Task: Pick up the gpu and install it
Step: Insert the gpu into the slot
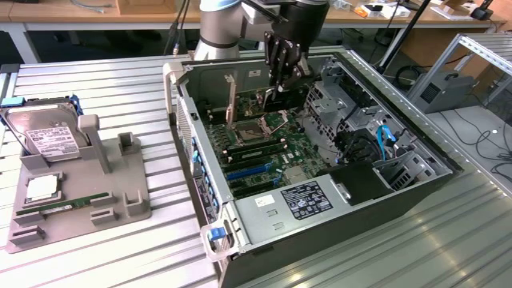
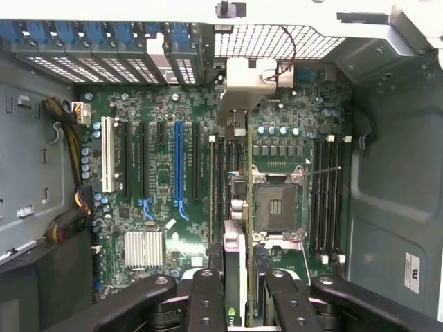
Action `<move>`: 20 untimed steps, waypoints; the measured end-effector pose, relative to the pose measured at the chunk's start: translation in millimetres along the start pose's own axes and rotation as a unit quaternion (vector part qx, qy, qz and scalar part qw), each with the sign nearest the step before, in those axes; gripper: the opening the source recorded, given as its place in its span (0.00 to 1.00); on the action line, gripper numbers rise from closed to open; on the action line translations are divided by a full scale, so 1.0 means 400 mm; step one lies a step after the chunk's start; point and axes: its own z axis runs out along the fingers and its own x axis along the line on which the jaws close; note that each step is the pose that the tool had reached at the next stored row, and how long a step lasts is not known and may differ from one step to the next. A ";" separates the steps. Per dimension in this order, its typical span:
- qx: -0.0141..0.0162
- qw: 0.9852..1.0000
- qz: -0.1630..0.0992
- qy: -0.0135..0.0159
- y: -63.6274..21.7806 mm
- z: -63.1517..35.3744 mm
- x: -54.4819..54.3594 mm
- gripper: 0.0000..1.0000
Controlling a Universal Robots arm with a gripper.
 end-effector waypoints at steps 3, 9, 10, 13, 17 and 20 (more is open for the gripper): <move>0.000 1.000 0.001 0.000 0.000 0.001 0.001 0.27; -0.003 1.000 0.010 0.000 0.000 0.001 0.003 0.27; -0.010 1.000 0.010 0.000 0.000 0.001 0.003 0.27; -0.025 1.000 0.011 0.000 0.000 0.002 0.003 0.27; -0.025 1.000 0.010 -0.007 0.000 0.003 0.019 0.27; -0.025 0.999 0.010 -0.030 0.000 0.004 0.034 0.27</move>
